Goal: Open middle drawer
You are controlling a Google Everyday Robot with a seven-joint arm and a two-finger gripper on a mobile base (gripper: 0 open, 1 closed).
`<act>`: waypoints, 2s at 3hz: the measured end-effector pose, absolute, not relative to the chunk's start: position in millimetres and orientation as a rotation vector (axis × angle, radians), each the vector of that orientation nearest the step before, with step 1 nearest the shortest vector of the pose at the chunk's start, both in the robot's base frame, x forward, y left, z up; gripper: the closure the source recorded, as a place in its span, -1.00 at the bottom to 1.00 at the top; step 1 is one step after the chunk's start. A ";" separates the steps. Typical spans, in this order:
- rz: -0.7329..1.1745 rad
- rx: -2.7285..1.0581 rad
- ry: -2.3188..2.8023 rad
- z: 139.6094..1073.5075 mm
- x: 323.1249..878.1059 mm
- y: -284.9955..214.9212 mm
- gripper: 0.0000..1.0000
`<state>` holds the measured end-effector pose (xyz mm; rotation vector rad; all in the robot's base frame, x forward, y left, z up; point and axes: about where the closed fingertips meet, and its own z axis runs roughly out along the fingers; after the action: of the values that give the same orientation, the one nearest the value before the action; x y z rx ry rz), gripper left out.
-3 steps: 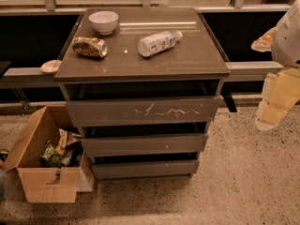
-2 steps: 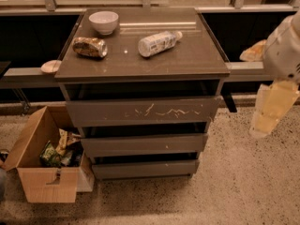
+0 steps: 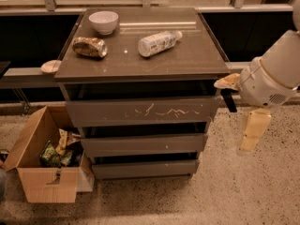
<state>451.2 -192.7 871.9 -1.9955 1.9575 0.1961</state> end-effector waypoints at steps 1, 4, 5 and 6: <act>0.325 -2.056 1.915 825.6 453.1 -178.6 -1.00; 0.343 -2.103 1.812 796.3 467.2 -169.3 -1.00; 0.359 -2.080 1.781 771.2 487.4 -160.1 -1.00; 0.393 -2.040 1.784 744.8 511.1 -152.4 -1.00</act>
Offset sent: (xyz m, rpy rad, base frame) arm 0.0016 0.0134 -0.0419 0.0376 0.0641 0.0618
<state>511.1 -152.4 744.8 -2.0395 1.7842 0.3928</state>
